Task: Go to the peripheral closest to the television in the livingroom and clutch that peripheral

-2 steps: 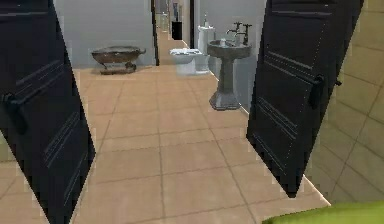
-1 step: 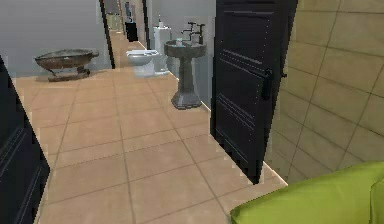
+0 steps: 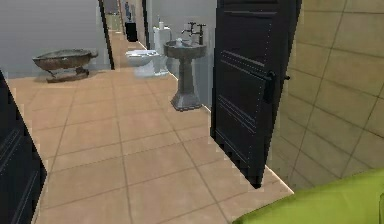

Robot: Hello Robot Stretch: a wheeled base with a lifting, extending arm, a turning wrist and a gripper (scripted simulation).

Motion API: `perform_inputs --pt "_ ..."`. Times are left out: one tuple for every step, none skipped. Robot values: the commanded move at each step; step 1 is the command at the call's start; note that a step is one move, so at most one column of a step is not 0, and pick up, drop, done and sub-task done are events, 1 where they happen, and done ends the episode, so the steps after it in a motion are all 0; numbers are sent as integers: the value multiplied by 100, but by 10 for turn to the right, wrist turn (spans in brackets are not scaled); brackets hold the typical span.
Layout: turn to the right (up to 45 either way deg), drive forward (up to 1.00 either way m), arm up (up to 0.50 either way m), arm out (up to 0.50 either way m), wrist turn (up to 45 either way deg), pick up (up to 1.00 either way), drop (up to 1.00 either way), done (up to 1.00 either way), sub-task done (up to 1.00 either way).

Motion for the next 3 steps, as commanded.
perform_inputs --pt "30 0 0 0 0 0 0 0 0" --pt "0 0 50 0 0 0 0 0 0" --pt "0 0 6 0 0 0 0 0 0"
